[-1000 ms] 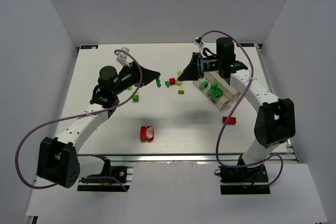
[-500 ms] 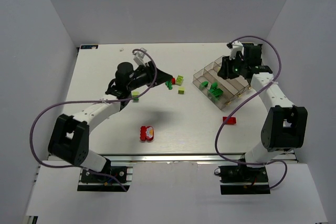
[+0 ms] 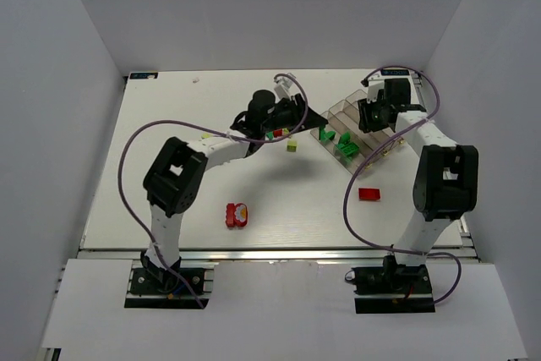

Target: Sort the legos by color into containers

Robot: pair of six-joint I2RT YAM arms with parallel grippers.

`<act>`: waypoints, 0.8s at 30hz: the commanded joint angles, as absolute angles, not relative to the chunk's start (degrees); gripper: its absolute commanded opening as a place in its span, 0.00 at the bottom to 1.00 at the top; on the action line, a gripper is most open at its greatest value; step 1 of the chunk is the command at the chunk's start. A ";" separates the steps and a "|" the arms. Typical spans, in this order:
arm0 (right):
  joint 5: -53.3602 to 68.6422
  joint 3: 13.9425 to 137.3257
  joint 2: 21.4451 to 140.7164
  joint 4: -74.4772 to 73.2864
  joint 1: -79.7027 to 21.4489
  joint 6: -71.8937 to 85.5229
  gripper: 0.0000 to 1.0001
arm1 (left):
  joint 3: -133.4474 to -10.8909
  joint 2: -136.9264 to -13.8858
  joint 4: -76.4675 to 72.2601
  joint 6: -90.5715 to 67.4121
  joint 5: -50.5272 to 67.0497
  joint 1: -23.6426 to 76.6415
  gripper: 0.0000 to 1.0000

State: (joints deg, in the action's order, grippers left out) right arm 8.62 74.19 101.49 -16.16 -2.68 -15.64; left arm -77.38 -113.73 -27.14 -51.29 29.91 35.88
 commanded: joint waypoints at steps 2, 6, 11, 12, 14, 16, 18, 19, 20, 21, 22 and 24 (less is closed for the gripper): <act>6.86 78.39 103.27 -13.71 -1.85 -16.61 0.29 | -85.24 -119.16 -28.92 -52.56 27.52 37.70 0.00; 7.91 79.28 104.68 -13.62 -1.50 -16.70 0.57 | -91.48 -124.78 -26.81 -51.51 25.41 38.58 0.00; 10.97 77.70 102.84 -14.15 -0.97 -15.91 0.78 | -102.89 -132.00 -19.88 -47.82 23.03 40.43 0.00; 11.60 77.17 101.35 -14.15 -0.88 -15.73 0.79 | -103.96 -132.88 -19.60 -47.73 22.51 40.69 0.00; 14.22 75.24 99.68 -14.15 -0.70 -14.86 0.81 | -105.46 -134.73 -19.60 -47.55 20.31 41.04 0.00; 16.60 74.01 96.69 -14.68 0.08 -14.85 0.85 | -107.05 -135.61 -19.51 -47.20 18.90 41.31 0.00; 21.69 72.25 93.54 -15.73 1.40 -16.17 0.89 | -108.19 -136.75 -18.55 -47.11 17.06 41.48 0.00; 23.62 71.72 92.47 -16.17 2.02 -16.78 0.89 | -108.45 -137.11 -18.11 -46.94 16.62 41.40 0.00; 27.47 71.11 91.33 -16.52 2.28 -17.48 0.89 | -108.63 -137.81 -17.32 -46.67 16.00 41.48 0.00; 29.42 70.23 89.32 -17.31 2.63 -19.14 0.89 | -108.89 -137.99 -16.88 -46.41 15.74 41.48 0.00; 30.92 69.62 88.34 -17.31 3.25 -19.68 0.89 | -109.24 -138.25 -15.92 -45.97 15.47 41.48 0.02; 35.06 67.43 85.54 -16.09 3.78 -20.56 0.89 | -109.77 -138.78 -14.86 -45.27 14.59 41.40 0.11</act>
